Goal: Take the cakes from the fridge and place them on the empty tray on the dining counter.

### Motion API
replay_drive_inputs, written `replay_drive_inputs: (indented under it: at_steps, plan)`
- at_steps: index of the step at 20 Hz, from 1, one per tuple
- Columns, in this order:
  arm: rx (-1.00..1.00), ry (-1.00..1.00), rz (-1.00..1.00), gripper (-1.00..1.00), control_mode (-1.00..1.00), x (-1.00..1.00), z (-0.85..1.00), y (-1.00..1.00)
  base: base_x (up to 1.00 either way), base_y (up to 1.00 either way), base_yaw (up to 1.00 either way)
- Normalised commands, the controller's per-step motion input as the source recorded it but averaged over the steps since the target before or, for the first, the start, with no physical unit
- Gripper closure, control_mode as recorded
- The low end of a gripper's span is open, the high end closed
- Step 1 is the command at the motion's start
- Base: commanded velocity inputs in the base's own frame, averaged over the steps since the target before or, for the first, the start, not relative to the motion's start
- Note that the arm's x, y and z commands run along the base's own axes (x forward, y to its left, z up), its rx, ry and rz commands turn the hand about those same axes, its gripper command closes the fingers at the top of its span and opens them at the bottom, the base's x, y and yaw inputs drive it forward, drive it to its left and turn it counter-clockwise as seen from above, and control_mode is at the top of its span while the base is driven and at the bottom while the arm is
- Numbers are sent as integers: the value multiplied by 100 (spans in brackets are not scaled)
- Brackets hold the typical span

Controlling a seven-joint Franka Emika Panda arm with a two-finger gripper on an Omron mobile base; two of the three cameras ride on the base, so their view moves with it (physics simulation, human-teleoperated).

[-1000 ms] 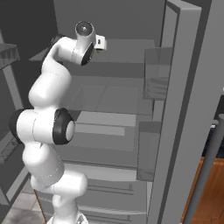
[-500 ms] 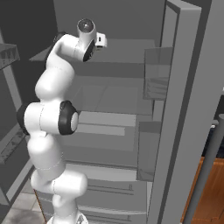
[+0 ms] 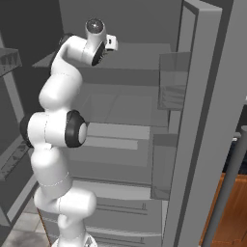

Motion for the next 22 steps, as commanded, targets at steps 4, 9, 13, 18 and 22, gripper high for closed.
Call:
replay_drive_inputs:
  at_steps: [4, 9, 13, 18, 22]
  plan:
    - [0, -4, 2, 100, -100, -28, -6, 0, 0, 0, 0]
    - [0, -12, 1, 100, -100, -95, 5, -15, 0, 0, 0]
    - [0, -10, 5, 100, -100, -100, 15, -6, 0, 0, 0]
    - [0, -4, 12, 100, -100, -100, 0, 1, 0, 0, 0]
    - [0, -1, 8, 100, -100, -100, 8, -1, 0, 0, 0]
